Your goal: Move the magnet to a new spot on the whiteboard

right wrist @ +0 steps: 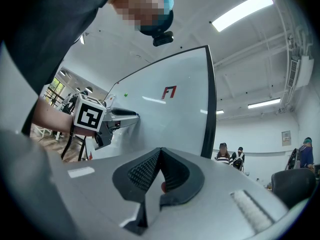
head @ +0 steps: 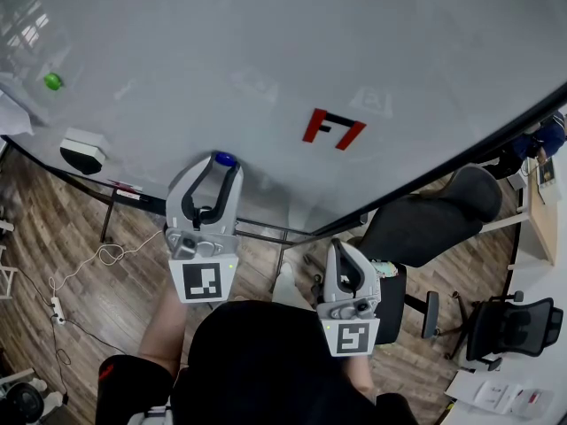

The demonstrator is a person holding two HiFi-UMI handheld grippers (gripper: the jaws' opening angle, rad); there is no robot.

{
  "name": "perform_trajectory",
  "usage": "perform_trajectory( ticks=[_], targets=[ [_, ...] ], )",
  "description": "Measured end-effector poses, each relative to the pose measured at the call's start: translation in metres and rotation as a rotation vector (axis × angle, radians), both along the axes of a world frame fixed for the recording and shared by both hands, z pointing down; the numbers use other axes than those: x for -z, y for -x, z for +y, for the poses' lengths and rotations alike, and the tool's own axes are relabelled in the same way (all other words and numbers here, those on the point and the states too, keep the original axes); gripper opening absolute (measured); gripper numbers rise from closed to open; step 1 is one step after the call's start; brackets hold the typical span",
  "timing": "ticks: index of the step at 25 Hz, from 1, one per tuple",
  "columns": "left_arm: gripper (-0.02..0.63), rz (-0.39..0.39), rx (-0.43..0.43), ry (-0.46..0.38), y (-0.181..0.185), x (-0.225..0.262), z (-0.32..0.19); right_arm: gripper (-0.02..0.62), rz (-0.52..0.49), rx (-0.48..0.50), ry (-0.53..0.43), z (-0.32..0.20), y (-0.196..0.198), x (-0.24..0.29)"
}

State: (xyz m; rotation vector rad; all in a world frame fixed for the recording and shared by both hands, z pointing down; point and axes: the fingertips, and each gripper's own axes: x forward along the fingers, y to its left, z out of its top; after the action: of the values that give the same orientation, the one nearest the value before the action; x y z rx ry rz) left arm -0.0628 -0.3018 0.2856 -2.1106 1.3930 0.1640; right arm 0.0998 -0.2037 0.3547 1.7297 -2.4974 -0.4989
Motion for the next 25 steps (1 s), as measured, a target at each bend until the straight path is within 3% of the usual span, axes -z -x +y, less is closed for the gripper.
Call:
perform_trajectory(
  ticks=[16,25],
  targets=[
    [0.133,-0.007,-0.001,0.015,-0.0023,-0.0013,-0.0009,-0.002,-0.002,0.01,-0.002,0.0042,0.0006,-0.0001],
    [0.178,-0.004,0.014,0.017,-0.0024,-0.0009,0.0043,-0.002,0.001,0.009,-0.008,0.0099,-0.0046,0.0016]
  ],
)
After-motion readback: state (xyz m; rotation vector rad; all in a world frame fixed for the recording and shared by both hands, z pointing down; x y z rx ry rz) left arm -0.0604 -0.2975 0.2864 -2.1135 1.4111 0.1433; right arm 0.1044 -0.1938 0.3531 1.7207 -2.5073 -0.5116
